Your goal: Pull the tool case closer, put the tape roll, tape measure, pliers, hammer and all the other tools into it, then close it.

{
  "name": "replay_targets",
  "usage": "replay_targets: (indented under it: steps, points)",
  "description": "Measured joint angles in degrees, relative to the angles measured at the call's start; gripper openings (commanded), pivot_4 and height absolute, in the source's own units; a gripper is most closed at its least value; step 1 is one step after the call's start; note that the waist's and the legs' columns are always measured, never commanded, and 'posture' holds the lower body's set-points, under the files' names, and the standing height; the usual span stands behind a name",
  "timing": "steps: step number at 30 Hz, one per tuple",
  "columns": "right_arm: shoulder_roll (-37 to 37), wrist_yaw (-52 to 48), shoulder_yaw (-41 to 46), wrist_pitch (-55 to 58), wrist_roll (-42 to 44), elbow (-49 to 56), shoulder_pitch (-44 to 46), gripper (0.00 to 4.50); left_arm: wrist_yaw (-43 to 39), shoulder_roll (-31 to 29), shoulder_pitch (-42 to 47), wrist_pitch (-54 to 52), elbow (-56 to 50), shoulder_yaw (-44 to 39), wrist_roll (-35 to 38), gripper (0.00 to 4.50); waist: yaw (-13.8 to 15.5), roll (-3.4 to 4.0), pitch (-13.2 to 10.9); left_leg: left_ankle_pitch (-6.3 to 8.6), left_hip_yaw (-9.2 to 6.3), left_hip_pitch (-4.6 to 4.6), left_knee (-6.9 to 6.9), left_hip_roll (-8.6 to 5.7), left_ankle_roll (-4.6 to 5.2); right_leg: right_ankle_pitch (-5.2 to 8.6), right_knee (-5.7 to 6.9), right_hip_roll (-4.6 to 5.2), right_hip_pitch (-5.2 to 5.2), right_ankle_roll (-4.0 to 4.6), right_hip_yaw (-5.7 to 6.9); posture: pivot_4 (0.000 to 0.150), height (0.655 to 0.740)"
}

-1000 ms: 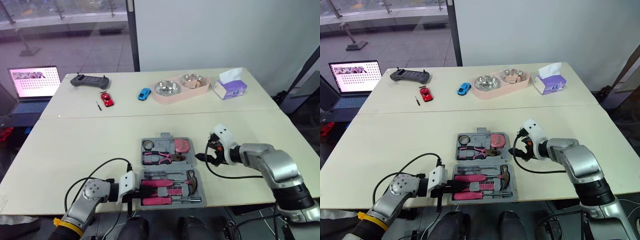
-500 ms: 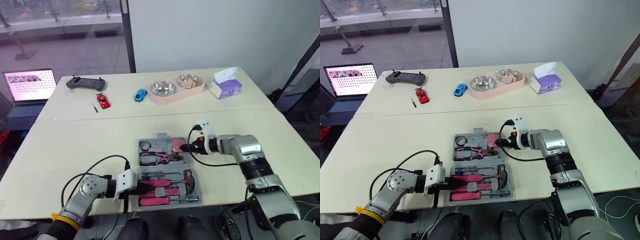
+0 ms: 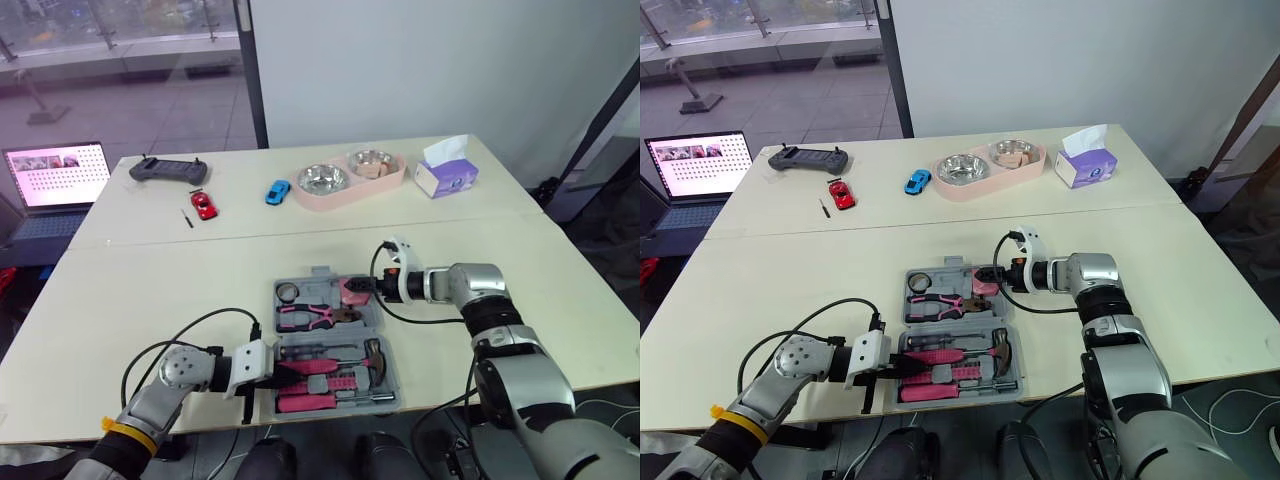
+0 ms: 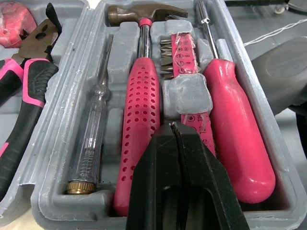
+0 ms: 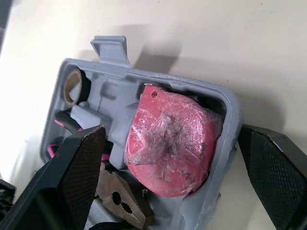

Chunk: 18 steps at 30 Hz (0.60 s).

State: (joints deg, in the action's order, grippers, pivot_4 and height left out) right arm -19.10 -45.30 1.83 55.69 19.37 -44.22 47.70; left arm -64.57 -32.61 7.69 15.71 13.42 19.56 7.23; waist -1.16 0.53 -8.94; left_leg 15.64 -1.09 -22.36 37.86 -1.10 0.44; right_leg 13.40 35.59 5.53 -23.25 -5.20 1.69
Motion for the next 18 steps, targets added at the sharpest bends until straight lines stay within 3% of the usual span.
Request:
replay_targets:
  steps: [10,18]
  points:
    - [-0.5,-3.5,2.0,0.2,0.5,-0.3,-0.1,4.47,0.1,-0.9,0.7,0.9,0.0,0.9,-0.5,0.00,0.0,0.02,0.0,0.00,-0.01,-0.01,-0.17,0.00,-0.01,-0.02,-0.04,0.04,-0.13,0.08,-0.09,0.150,0.7400]
    - [-4.3,-11.2,0.6,0.7,2.9,13.8,-5.9,4.47,0.1,-1.5,1.3,1.1,0.0,1.5,-0.5,0.00,0.1,0.04,0.0,0.00,-0.02,0.01,-0.50,0.00,0.00,-0.06,-0.17,0.05,-0.24,0.17,-0.09,0.150,0.7400]
